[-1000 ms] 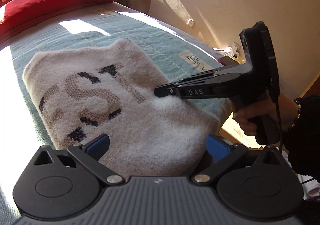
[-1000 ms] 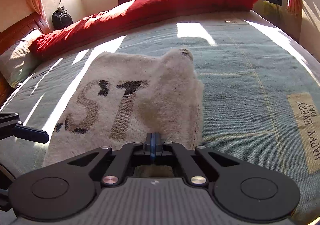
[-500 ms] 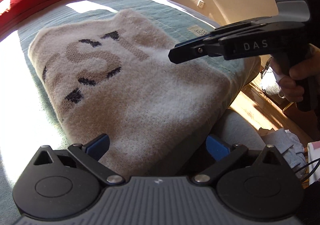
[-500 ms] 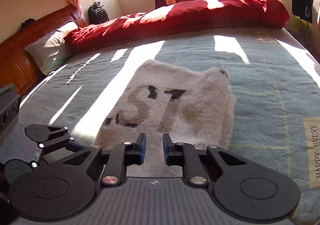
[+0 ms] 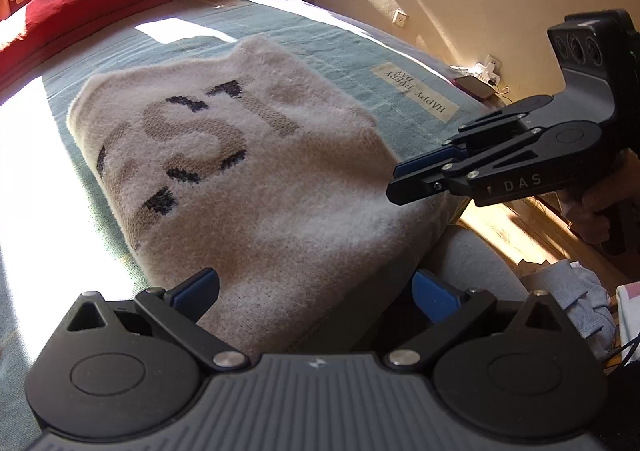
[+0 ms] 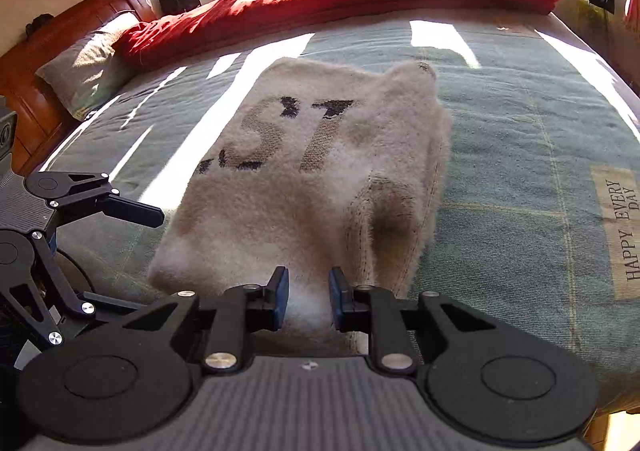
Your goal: Fold clothes
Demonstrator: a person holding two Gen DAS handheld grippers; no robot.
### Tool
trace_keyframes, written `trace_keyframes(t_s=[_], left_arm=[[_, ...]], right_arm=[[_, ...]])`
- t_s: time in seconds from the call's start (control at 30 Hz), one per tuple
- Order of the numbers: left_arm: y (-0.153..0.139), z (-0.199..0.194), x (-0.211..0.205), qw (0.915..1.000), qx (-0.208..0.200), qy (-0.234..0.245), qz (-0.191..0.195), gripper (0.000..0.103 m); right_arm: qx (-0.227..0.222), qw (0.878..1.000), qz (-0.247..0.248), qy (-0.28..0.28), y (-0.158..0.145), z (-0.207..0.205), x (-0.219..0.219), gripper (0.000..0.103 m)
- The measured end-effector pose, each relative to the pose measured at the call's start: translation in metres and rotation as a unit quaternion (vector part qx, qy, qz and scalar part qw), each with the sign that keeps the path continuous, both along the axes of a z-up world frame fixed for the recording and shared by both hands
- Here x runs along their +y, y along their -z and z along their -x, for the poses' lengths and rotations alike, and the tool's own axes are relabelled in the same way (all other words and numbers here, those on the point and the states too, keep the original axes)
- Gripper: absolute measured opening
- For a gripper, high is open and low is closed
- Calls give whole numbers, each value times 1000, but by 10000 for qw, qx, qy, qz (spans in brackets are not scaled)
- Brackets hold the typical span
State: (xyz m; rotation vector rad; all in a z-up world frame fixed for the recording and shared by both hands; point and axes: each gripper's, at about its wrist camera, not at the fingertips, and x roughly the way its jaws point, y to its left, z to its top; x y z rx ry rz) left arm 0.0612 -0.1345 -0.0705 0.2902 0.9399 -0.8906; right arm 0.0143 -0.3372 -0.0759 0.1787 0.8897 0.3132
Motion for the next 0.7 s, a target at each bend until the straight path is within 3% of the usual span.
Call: trace_keyframes(t_s=[0.17,0.3,0.37,0.53,0.7], left_arm=[[4,12,-26,9983,-2,524,257,102],[17,11,-41,9963,142,818,214,102],[27,7,-45,9968,241,760,-58,102],[9,-6,-32,9978,78,664,-27,102],[-9,-19,-20,9984,-85,567,4,102]], right_arm=[[64,9997,-125,210,7,5,-8,26],[63,9993,-181,334,7,8,-10,26],[68,9991,-192,359,8,8,-11,26],[48,9992,-204,354,5,9,-11,26],[-369,9981,-290,400,-21,-2,-17,31]])
